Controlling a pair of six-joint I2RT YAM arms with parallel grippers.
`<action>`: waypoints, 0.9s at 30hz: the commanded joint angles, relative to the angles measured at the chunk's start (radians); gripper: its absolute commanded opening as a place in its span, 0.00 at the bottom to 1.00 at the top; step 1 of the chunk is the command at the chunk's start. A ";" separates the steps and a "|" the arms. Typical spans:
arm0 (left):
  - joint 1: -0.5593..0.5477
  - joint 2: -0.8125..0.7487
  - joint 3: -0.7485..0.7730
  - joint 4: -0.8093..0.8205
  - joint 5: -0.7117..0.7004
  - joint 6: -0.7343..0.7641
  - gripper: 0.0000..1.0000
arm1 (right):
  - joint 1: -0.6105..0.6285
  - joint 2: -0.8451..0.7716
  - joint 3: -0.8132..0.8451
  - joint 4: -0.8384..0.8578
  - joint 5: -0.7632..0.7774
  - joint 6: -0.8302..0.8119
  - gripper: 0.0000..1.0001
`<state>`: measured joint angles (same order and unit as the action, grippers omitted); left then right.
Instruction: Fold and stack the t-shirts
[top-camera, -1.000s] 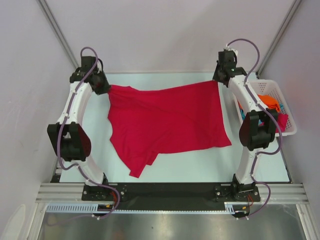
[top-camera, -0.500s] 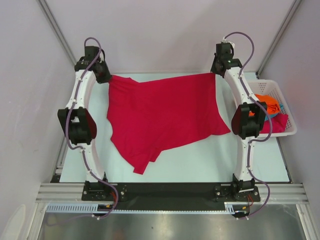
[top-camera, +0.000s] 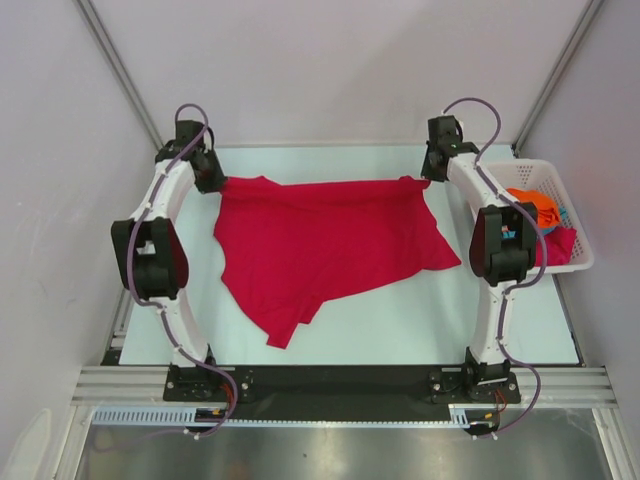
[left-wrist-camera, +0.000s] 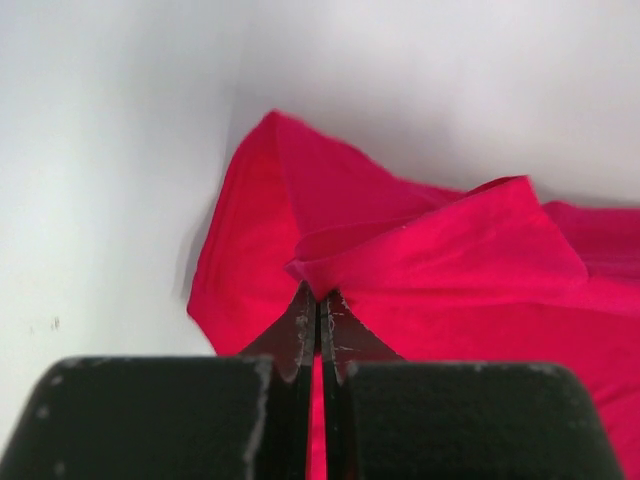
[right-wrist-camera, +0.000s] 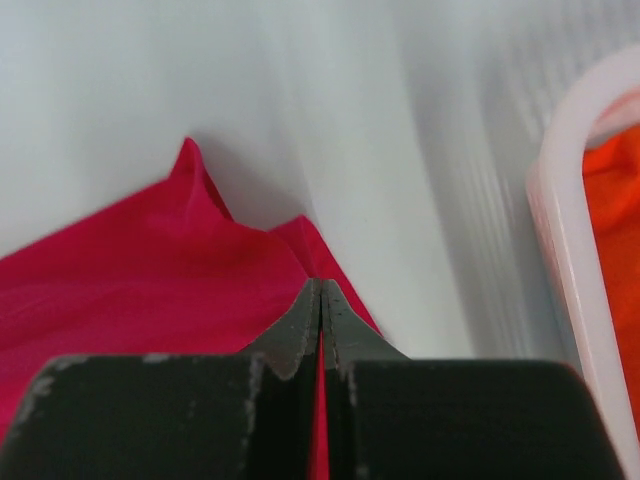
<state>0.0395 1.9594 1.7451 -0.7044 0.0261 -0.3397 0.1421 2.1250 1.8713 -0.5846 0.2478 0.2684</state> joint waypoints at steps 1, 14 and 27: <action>0.010 -0.172 -0.139 0.115 0.005 -0.018 0.00 | -0.007 -0.140 -0.096 0.086 0.039 0.008 0.00; 0.002 -0.369 -0.430 0.158 0.009 -0.035 0.00 | -0.010 -0.232 -0.297 0.129 0.033 0.041 0.00; -0.003 -0.352 -0.437 0.161 0.054 -0.032 0.00 | -0.010 -0.177 -0.259 0.095 -0.001 0.040 0.00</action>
<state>0.0387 1.6260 1.2980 -0.5762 0.0498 -0.3656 0.1402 1.9293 1.5730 -0.4927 0.2474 0.3019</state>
